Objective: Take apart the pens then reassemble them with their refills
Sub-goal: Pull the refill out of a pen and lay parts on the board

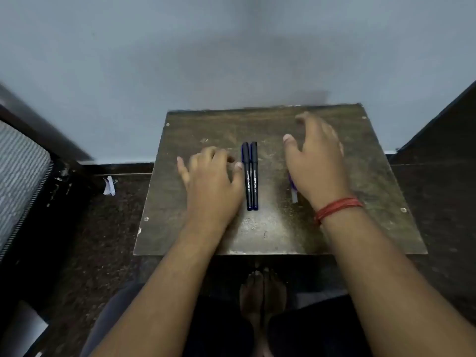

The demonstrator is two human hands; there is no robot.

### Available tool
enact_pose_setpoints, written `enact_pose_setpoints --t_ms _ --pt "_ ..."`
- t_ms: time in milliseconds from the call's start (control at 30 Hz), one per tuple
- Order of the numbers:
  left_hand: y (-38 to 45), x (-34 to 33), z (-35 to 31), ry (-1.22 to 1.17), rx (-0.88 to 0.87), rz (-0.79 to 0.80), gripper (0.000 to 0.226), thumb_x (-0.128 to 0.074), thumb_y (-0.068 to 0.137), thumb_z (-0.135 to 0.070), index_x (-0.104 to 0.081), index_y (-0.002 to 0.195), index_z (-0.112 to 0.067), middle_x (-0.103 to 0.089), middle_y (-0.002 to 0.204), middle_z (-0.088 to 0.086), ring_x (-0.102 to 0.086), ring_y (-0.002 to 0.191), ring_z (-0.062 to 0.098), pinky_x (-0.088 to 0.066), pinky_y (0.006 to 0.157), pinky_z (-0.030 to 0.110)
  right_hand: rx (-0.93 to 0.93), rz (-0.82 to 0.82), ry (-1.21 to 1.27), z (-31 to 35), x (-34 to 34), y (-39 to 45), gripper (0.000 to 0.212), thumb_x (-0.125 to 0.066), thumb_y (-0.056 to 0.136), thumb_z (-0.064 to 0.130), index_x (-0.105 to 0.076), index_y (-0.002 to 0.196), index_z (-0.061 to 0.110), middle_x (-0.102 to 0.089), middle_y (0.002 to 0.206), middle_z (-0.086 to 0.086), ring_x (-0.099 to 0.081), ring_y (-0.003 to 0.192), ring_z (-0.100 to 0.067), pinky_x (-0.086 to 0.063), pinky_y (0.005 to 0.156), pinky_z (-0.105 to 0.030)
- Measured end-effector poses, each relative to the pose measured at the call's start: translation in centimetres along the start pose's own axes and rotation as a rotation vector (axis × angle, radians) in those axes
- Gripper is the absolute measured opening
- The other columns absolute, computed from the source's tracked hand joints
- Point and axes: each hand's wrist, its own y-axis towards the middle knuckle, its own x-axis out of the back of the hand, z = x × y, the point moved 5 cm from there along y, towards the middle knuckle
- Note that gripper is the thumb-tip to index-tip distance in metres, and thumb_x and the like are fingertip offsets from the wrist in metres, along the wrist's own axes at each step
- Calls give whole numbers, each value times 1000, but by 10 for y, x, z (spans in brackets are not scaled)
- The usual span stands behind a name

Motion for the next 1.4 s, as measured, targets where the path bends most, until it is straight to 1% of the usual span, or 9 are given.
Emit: enact_pose_setpoints --t_ms 300,567,733,967,1133,1200,1267,1333,1400 --pt "0 -20 5 49 -27 13 17 -58 89 -42 -65 91 -26 -47 102 -10 -47 111 20 -11 118 61 -69 23 82 -23 -6 -4 36 -54 98 32 -52 133 20 -54 138 2 -44 133 -20 -38 111 -48" --pt "-4 -15 -2 142 -42 32 23 -58 86 -49 -63 85 -27 -55 107 -7 -49 110 21 -12 119 60 -58 39 103 -14 -10 -11 36 -56 97 33 -53 131 20 -56 137 3 -47 131 -19 -40 109 -46" --pt "-2 -12 1 175 -21 59 21 -57 84 -46 -57 80 -25 -53 99 -7 -52 103 21 -23 114 59 -58 64 106 -14 -11 -13 37 -56 97 34 -53 131 20 -56 137 2 -48 130 -19 -42 108 -45" --pt "4 -1 8 -3 18 -56 21 -54 91 -37 -55 76 -22 -52 87 -8 -51 86 14 -34 92 39 -47 45 128 -15 -10 -12 33 -56 97 32 -55 128 19 -59 131 3 -51 126 -17 -44 105 -39" --pt "-8 4 -13 -422 -32 72 16 -60 95 -28 -54 81 -22 -55 78 -7 -51 65 3 -37 57 12 -77 -15 434 -10 -6 -11 18 -56 98 38 -63 108 24 -67 103 9 -63 97 -6 -48 79 -20" --pt "-14 -1 -20 -481 -33 174 14 -59 96 -27 -52 84 -24 -59 72 -2 -52 59 6 -40 53 16 -175 81 724 -9 -12 -13 14 -58 98 37 -65 100 26 -72 97 5 -68 90 -11 -53 70 -25" --pt "-17 -6 -24 -549 -34 242 11 -57 97 -24 -50 89 -26 -65 76 4 -58 61 18 -50 56 33 -254 151 960 -9 -19 -14 9 -62 97 29 -66 94 21 -71 89 2 -68 84 -17 -50 64 -28" --pt "-18 -7 -26 -620 -38 263 11 -56 97 -21 -50 94 -30 -69 85 2 -62 69 22 -55 66 45 -271 173 1033 -7 -21 -15 6 -65 96 19 -66 90 18 -68 82 2 -65 80 -18 -48 62 -28" --pt "-20 -9 -27 -655 -48 264 14 -54 96 -21 -51 98 -34 -68 91 -2 -63 75 17 -56 71 46 -252 193 1039 -4 -22 -16 6 -66 94 14 -66 89 16 -68 79 1 -63 78 -19 -48 63 -29"
